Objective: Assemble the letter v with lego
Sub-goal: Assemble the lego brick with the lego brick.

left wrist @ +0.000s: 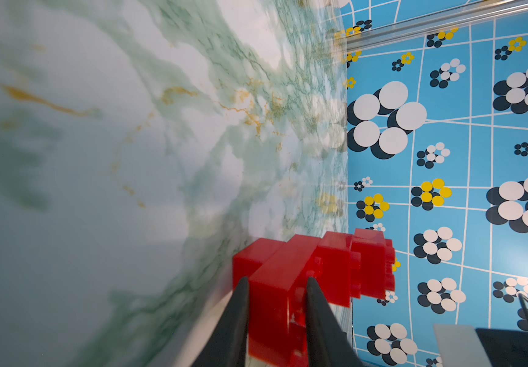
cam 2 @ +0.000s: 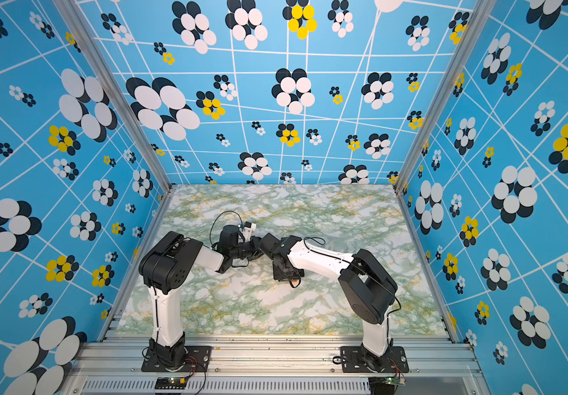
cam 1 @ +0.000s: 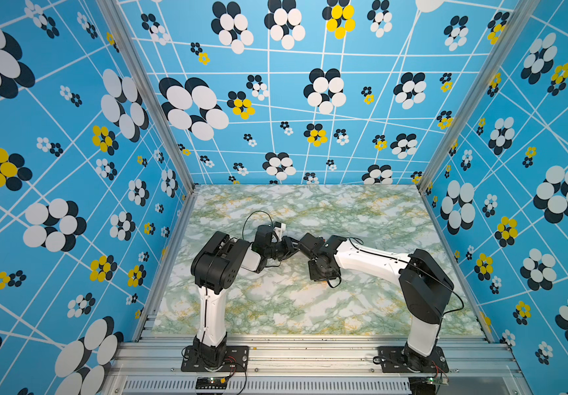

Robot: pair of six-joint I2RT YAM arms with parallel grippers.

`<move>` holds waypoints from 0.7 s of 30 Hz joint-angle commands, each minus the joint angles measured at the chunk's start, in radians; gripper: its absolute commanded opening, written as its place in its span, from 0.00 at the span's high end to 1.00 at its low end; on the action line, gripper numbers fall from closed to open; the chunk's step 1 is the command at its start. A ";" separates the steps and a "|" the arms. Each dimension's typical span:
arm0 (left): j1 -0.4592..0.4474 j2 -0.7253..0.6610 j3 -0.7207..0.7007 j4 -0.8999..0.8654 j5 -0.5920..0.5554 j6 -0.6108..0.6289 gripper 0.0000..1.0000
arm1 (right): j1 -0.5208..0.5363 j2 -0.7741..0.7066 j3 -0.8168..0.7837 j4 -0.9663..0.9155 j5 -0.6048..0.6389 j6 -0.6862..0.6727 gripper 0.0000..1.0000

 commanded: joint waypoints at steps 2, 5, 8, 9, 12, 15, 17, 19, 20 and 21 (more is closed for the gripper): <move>-0.006 -0.018 -0.010 -0.001 -0.009 0.003 1.00 | -0.004 0.023 0.040 -0.051 0.017 0.066 0.78; -0.006 -0.018 -0.011 0.004 -0.008 0.001 1.00 | -0.004 0.035 0.052 -0.051 0.016 0.089 0.79; -0.006 -0.019 -0.010 0.005 -0.005 0.001 1.00 | 0.001 0.042 0.060 -0.043 0.013 0.099 0.79; -0.006 -0.018 -0.010 0.005 -0.004 0.001 1.00 | 0.001 0.042 0.061 -0.043 0.015 0.104 0.79; -0.006 -0.019 -0.012 0.008 -0.003 -0.001 1.00 | 0.001 0.046 0.063 -0.058 0.028 0.114 0.80; -0.006 -0.016 -0.012 0.015 -0.002 -0.005 1.00 | 0.001 0.054 0.056 -0.062 0.029 0.115 0.80; -0.006 -0.013 -0.013 0.019 -0.002 -0.006 1.00 | 0.002 0.056 0.054 -0.059 0.020 0.119 0.80; -0.005 -0.016 -0.013 0.019 -0.002 -0.006 1.00 | 0.008 0.053 0.049 -0.056 0.020 0.126 0.80; -0.005 -0.016 -0.013 0.019 -0.001 -0.007 1.00 | 0.011 0.052 0.048 -0.056 0.020 0.127 0.81; -0.005 -0.015 -0.013 0.019 -0.002 -0.007 1.00 | 0.014 0.051 0.045 -0.058 0.017 0.130 0.81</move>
